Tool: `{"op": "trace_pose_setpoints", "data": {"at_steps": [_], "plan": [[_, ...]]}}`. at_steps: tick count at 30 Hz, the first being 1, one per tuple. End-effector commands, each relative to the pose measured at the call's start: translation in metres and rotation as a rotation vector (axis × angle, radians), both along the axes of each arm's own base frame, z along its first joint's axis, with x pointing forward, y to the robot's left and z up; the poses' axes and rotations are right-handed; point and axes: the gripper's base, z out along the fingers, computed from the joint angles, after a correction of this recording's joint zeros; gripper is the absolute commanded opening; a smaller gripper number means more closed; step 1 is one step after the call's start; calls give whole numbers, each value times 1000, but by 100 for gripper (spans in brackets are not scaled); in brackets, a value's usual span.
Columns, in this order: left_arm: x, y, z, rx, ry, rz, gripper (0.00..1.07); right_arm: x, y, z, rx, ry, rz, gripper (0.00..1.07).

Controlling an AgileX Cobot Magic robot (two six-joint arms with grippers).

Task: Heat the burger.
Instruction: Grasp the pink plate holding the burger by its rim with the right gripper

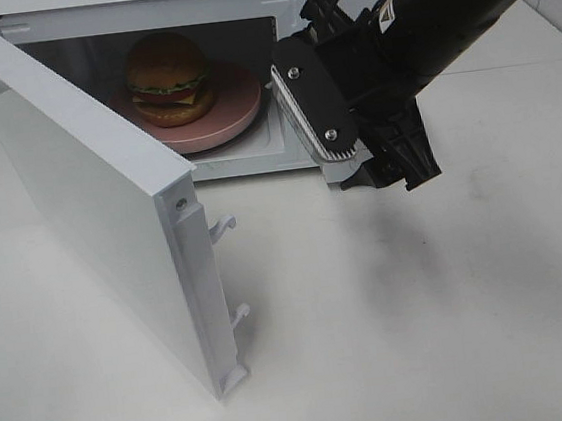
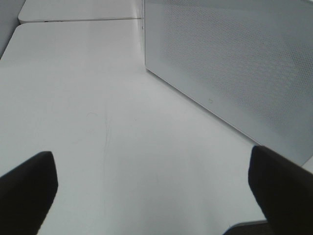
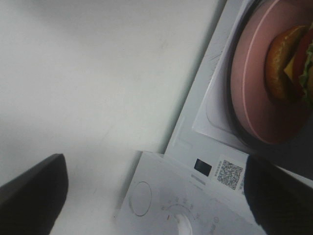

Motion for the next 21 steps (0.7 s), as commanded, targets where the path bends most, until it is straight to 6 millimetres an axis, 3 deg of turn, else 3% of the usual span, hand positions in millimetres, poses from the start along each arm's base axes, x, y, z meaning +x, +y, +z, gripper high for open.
{"op": "trace_pose_setpoints", "data": {"at_steps": [1, 11, 21], "plan": [[-2, 0, 0, -4, -17, 5, 98, 5, 11, -5, -1, 3, 4, 95], [-2, 0, 0, -4, -17, 5, 98, 26, 43, -17, 37, -14, 2, 93], [-2, 0, 0, -4, -17, 5, 98, 49, 58, -21, 63, -43, -19, 92]]}}
